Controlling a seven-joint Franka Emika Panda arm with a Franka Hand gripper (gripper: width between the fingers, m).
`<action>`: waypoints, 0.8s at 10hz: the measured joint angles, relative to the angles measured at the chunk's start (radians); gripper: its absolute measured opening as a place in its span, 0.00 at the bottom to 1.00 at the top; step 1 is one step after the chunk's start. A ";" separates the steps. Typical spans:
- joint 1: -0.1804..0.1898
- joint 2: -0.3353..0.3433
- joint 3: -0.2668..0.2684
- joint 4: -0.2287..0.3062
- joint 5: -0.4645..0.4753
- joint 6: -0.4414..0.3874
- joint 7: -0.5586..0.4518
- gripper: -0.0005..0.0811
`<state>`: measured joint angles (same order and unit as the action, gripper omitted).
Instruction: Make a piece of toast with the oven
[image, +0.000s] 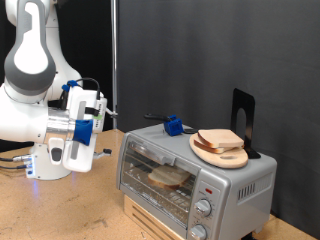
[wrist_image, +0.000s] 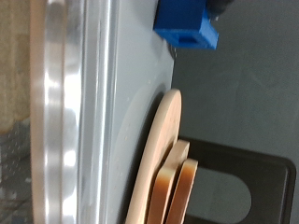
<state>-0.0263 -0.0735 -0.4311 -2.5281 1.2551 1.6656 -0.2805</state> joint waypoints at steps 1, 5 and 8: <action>-0.001 0.007 -0.004 0.009 -0.009 -0.030 0.000 0.99; -0.003 0.166 0.003 0.190 -0.013 -0.103 0.074 0.99; 0.001 0.275 0.025 0.301 0.109 -0.053 0.115 0.99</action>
<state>-0.0255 0.2011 -0.4065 -2.2266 1.3638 1.6131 -0.1654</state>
